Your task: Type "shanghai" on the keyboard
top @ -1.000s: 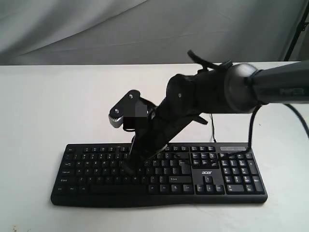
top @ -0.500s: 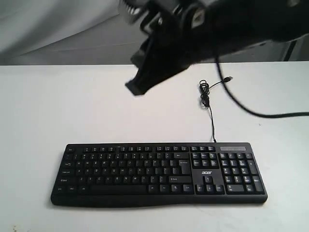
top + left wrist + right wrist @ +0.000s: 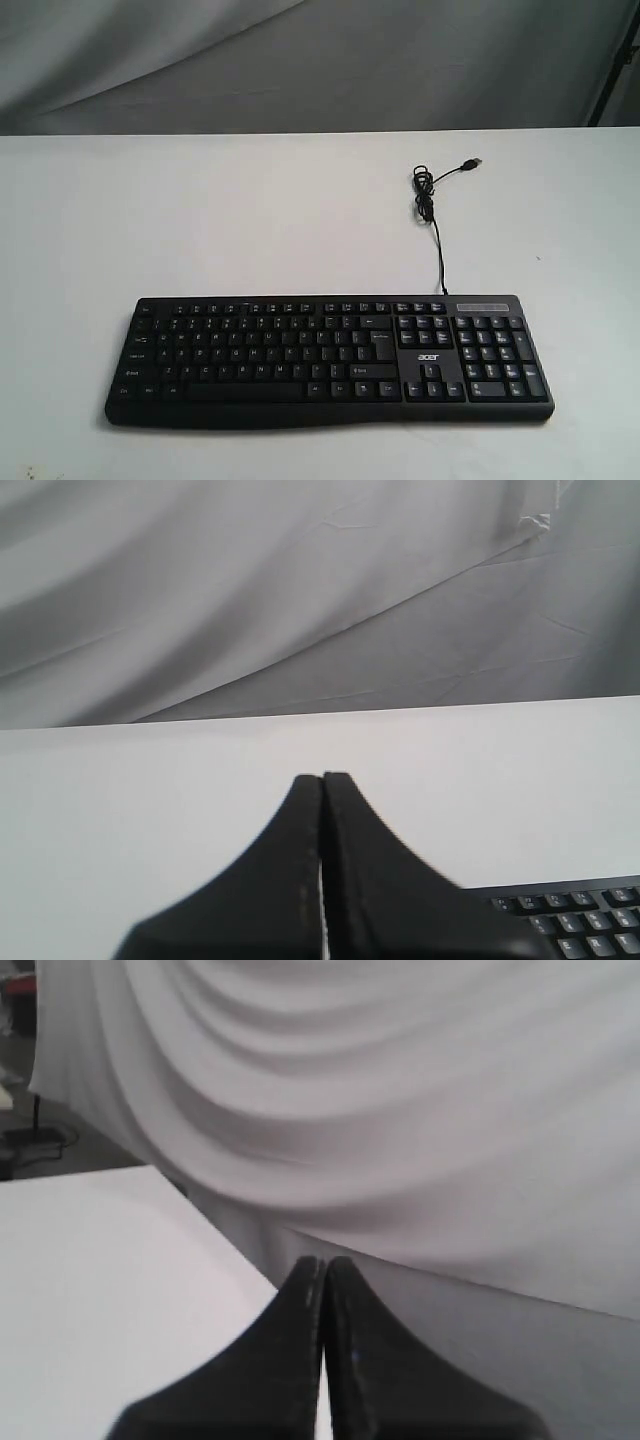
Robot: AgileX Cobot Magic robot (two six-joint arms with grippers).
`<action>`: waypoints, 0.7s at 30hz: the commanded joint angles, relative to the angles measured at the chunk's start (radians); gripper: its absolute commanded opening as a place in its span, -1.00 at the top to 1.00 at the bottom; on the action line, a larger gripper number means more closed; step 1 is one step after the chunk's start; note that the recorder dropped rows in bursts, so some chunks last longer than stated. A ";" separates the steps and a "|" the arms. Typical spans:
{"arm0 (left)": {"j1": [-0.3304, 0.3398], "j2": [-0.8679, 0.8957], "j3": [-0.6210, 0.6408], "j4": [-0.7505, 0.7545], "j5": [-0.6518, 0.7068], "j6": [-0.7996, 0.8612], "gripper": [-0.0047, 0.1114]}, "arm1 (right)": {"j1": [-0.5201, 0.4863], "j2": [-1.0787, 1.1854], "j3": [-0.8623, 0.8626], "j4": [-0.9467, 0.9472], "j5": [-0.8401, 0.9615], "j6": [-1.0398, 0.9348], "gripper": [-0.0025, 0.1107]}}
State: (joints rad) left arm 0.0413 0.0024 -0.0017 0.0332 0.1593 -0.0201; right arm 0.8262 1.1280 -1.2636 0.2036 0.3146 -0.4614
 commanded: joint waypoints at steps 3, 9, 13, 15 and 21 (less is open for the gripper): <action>-0.006 -0.002 0.002 -0.002 -0.006 -0.003 0.92 | -0.177 -0.113 0.070 -0.111 0.047 0.290 0.96; -0.006 -0.002 0.002 -0.002 -0.006 -0.003 0.92 | -0.483 -0.328 0.400 -0.107 -0.105 0.449 0.96; -0.006 -0.002 0.002 -0.002 -0.006 -0.003 0.92 | -0.645 -0.507 0.654 -0.110 -0.266 0.453 0.96; -0.006 -0.002 0.002 -0.002 -0.006 -0.003 0.92 | -0.695 -0.594 0.767 -0.120 -0.339 0.450 0.96; -0.006 -0.002 0.002 -0.002 -0.006 -0.003 0.92 | -0.786 -0.788 1.030 -0.171 -0.393 0.437 0.96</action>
State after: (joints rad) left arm 0.0413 0.0024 -0.0017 0.0332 0.1593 -0.0201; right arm 0.0736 0.4050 -0.3213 0.0648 -0.0493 -0.0178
